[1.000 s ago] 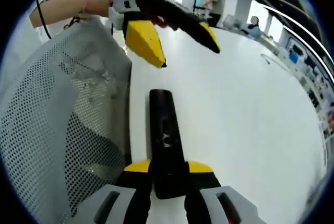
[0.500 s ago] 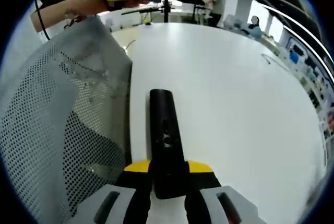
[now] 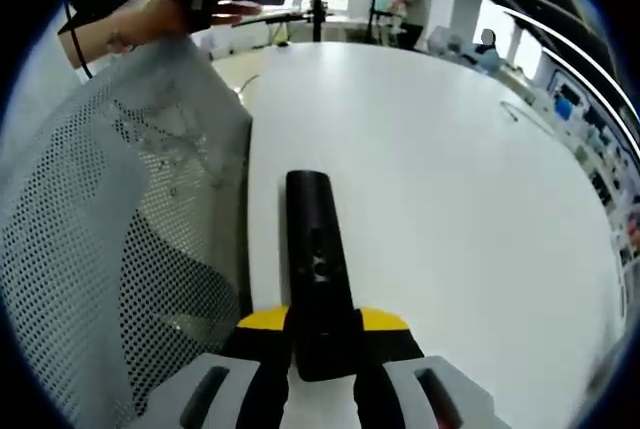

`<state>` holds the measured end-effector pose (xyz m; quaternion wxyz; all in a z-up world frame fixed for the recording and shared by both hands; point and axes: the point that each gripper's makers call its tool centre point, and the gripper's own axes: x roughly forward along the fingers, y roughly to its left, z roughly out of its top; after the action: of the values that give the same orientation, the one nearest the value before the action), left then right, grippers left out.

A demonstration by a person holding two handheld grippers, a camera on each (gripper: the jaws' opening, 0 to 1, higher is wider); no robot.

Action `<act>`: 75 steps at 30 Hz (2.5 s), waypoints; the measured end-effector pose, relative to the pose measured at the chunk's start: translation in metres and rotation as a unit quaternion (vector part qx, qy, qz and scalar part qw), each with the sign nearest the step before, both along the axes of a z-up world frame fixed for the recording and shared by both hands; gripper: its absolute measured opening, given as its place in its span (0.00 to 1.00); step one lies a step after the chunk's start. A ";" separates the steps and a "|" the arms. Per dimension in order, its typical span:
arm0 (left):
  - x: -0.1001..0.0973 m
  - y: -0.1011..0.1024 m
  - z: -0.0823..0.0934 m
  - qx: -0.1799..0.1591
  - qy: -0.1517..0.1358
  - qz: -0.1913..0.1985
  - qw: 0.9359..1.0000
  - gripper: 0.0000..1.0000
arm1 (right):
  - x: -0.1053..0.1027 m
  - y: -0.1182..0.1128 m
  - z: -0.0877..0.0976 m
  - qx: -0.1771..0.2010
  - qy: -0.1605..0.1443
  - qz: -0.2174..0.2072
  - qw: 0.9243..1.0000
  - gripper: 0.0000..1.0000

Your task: Press the specified remote control buttons in sequence, fully releasing each button before pressing the next.

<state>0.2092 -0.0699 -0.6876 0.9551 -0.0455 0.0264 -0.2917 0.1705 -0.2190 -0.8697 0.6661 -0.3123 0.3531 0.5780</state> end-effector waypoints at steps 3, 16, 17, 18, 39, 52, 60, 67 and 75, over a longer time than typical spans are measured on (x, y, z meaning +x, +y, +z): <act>0.003 0.008 0.008 -0.019 -0.023 0.029 0.999 0.92 | 0.000 0.000 0.000 0.002 -0.001 -0.001 1.000 0.21; 0.010 0.026 -0.010 0.041 -0.009 0.110 0.993 1.00 | 0.000 -0.002 0.000 0.029 -0.004 0.008 1.000 0.22; 0.009 0.024 -0.013 0.050 -0.003 0.104 0.993 1.00 | 0.000 -0.001 0.000 0.030 -0.003 0.008 0.999 0.22; 0.009 0.020 -0.014 0.051 -0.004 0.095 0.994 1.00 | 0.000 -0.001 0.000 0.030 -0.003 0.011 0.999 0.22; 0.009 0.025 -0.009 0.048 -0.021 0.100 0.994 1.00 | 0.066 -0.006 -0.001 -0.027 -0.007 0.022 0.999 0.20; 0.010 0.026 -0.013 0.054 -0.014 0.104 0.993 1.00 | 0.115 -0.006 0.000 -0.027 0.000 0.019 0.999 0.20; 0.010 0.028 -0.013 0.056 -0.013 0.109 0.992 1.00 | 0.136 -0.006 0.000 -0.030 -0.001 0.021 0.999 0.20; 0.011 0.028 -0.017 0.072 -0.009 0.108 0.992 1.00 | 0.155 -0.003 0.002 -0.030 0.001 0.019 0.999 0.20; 0.011 0.029 -0.017 0.083 -0.005 0.105 0.991 1.00 | 0.171 -0.001 0.004 -0.034 0.002 0.016 0.999 0.20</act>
<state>0.2205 -0.0411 -0.7048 0.9810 0.0324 0.0408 -0.1868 0.3417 -0.2201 -0.8653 0.6450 -0.3390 0.3688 0.5771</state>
